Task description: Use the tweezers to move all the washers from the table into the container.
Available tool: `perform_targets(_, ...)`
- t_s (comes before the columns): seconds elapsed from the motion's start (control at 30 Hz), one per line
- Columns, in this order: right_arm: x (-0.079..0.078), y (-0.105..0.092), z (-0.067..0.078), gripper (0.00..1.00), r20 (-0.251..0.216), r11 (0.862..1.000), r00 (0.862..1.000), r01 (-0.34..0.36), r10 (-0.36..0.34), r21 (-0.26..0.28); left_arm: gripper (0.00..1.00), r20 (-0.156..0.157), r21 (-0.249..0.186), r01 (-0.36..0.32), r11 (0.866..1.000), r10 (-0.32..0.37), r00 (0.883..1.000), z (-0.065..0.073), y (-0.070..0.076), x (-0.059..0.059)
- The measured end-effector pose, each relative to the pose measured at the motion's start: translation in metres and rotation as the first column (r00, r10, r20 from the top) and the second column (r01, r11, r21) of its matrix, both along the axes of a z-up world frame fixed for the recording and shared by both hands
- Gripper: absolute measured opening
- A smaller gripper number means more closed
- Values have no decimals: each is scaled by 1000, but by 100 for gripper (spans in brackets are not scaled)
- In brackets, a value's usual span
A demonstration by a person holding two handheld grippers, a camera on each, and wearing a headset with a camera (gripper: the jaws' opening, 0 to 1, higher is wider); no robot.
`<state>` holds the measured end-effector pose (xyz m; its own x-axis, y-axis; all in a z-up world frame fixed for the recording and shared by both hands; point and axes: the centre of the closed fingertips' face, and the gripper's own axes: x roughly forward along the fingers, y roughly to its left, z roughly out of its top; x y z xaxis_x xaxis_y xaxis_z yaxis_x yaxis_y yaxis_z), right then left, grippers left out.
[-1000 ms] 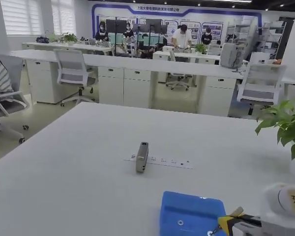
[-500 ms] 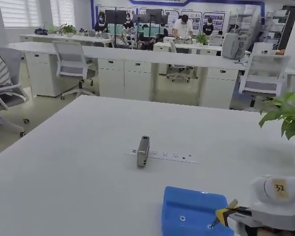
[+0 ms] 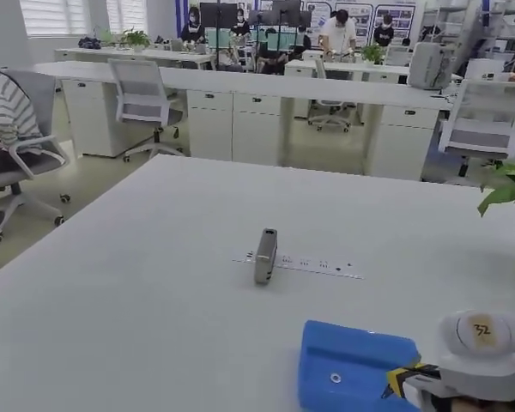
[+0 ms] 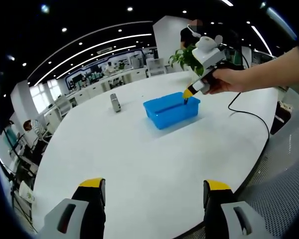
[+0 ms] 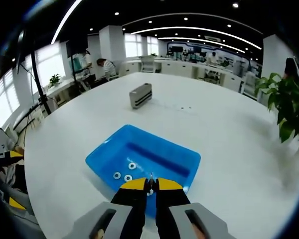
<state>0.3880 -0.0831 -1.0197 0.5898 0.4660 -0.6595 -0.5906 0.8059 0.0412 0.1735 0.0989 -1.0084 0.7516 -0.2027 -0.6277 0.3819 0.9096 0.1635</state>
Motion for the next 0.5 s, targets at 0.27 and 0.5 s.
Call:
perform_targets(0.27, 4, 0, -5, 2, -8, 1000, 1000, 1, -1, 1, 82, -20, 9, 4, 1000, -4, 1000, -4, 0, -1)
perform_targets(0.5, 2, 0, -5, 2, 6, 1000, 1000, -11, 11, 4, 82, -25, 13, 3, 1000, -3, 1000, -5, 0, -1)
